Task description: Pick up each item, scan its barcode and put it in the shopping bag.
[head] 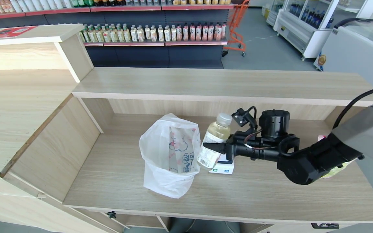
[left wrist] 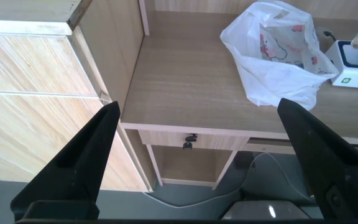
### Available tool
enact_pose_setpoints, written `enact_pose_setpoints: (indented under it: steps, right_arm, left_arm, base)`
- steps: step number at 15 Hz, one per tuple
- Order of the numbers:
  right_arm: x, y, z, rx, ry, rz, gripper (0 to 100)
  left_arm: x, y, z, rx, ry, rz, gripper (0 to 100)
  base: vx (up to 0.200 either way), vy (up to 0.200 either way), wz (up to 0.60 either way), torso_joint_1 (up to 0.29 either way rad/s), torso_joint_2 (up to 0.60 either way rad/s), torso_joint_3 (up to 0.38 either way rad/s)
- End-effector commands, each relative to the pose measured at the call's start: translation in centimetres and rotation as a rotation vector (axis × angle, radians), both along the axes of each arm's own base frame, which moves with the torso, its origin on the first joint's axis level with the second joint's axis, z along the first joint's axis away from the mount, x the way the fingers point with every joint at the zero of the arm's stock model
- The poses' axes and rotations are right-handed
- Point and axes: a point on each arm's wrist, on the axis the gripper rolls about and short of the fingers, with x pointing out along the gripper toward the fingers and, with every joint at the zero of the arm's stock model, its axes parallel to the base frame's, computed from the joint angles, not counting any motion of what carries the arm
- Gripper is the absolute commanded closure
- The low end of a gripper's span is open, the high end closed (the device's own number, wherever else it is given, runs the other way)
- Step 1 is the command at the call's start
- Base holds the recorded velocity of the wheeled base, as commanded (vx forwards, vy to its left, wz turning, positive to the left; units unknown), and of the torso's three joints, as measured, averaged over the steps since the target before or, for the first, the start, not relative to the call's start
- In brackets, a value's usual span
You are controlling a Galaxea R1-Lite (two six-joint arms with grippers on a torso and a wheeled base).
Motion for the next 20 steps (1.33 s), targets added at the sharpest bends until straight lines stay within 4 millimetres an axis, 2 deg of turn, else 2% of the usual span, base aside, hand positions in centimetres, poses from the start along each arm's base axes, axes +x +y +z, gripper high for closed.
enact_pose_setpoints:
  steps: [1,3,5,8,10,12,16,17,20]
  right_arm:
    - [1.8,3.4,-3.1,-0.019,0.011,0.040,100]
    - [3.1,5.9,-4.7,-0.070,-0.083,0.031,100]
    - [4.1,7.5,-6.5,-0.129,-0.170,0.036,100]
    - [5.0,9.9,-9.0,-0.159,-0.222,0.045,100]
    - [5.4,11.7,-9.8,-0.159,-0.248,0.012,100]
    - [5.3,12.5,-10.3,-0.165,-0.269,0.022,100]
    - [5.5,12.3,-11.9,-0.239,-0.341,0.042,100]
    - [5.6,12.3,-12.1,-0.237,-0.344,0.040,0]
    - [5.6,12.1,-11.3,-0.186,-0.276,0.023,0]
  left_arm:
    - [0.0,0.0,0.0,0.000,-0.002,0.000,0]
    - [0.0,0.0,0.0,0.000,0.000,0.000,0]
    - [0.0,0.0,0.0,0.000,0.000,0.000,0]
    - [0.0,0.0,0.0,0.000,0.000,0.000,0]
    - [0.0,0.0,0.0,0.000,0.000,0.000,0]
    - [0.0,0.0,0.0,0.000,0.000,0.000,0]
    - [0.0,0.0,0.0,0.000,-0.002,0.000,0]
    - [0.0,0.0,0.0,0.000,0.000,0.000,0]
    - [0.0,0.0,0.0,0.000,0.000,0.000,0]
  base:
    - [0.000,0.000,0.00,0.000,0.00,0.000]
    - [0.000,0.000,0.00,0.000,0.00,0.000]
    - [0.000,0.000,0.00,0.000,0.00,0.000]
    - [0.000,0.000,0.00,0.000,0.00,0.000]
    - [0.000,0.000,0.00,0.000,0.00,0.000]
    - [0.000,0.000,0.00,0.000,0.00,0.000]
    - [0.000,0.000,0.00,0.000,0.00,0.000]
    - [0.000,0.000,0.00,0.000,0.00,0.000]
    - [0.000,0.000,0.00,0.000,0.00,0.000]
